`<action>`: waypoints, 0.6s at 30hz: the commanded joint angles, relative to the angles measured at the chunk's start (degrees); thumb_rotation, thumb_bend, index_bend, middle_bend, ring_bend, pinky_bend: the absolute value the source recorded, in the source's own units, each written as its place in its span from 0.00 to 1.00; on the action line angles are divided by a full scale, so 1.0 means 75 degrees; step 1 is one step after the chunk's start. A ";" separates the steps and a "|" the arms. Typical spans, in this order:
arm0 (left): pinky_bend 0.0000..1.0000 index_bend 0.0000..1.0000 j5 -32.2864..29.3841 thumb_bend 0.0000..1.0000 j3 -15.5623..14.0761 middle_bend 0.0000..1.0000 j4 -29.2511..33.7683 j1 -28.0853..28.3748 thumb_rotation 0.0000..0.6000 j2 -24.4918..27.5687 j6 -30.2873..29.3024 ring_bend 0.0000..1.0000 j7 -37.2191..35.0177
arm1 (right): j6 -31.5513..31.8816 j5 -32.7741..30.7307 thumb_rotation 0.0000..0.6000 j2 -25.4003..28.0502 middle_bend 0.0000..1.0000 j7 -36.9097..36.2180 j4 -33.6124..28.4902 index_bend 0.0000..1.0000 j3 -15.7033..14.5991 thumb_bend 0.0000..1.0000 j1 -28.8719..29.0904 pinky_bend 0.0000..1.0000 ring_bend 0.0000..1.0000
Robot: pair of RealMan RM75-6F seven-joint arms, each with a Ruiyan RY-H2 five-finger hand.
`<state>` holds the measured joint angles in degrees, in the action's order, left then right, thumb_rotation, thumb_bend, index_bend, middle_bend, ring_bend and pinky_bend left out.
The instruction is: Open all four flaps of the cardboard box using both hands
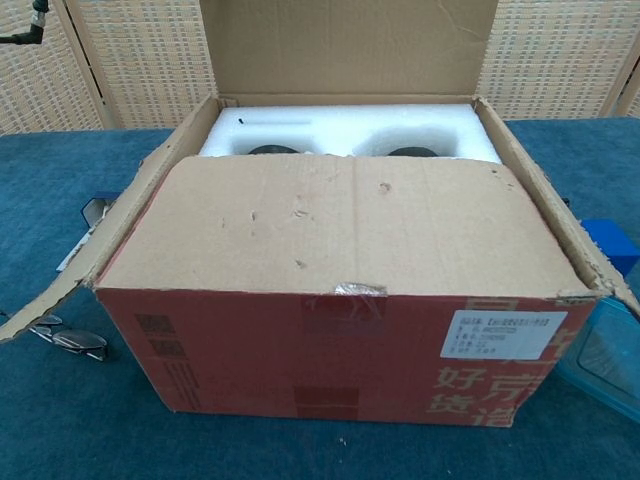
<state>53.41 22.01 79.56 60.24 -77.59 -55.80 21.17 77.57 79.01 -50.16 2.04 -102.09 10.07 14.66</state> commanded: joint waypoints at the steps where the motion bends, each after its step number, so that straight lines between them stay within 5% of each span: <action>1: 0.00 0.00 -0.0205 0.33 0.0043 0.00 -0.0258 0.0163 0.86 -0.0174 0.0113 0.00 0.0162 | 0.0010 -0.0006 1.00 0.0012 0.00 0.0000 -0.0005 0.02 -0.0001 0.47 -0.0011 0.00 0.00; 18: 0.00 0.00 -0.0923 0.33 -0.0136 0.00 -0.1162 0.0529 0.86 -0.0535 0.0328 0.00 0.1110 | -0.0061 -0.0016 1.00 0.0124 0.00 0.0000 -0.0087 0.02 -0.0017 0.47 -0.0023 0.00 0.00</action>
<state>46.67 21.08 71.13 64.19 -81.52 -53.36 29.36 77.12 78.88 -49.23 2.03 -102.73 9.95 14.48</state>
